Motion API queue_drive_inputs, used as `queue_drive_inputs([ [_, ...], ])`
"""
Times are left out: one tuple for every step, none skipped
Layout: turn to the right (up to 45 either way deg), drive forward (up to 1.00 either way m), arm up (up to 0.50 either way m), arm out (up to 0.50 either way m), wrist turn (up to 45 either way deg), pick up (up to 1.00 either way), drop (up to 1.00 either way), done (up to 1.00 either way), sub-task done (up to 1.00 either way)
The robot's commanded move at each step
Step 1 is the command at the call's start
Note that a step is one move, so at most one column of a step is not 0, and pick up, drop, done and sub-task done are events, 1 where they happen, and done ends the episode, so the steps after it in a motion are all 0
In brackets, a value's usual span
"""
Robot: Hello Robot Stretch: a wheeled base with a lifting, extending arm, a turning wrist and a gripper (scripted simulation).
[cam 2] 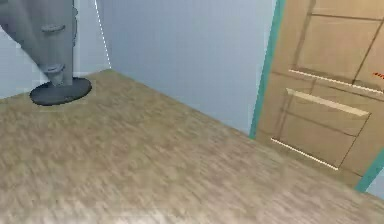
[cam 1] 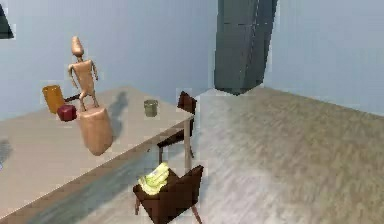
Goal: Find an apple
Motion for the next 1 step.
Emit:
queue_drive_inputs([
  [-33.0,0.0,0.0,0.0,0.0,0.0,0.0,0.0,0.0],
])
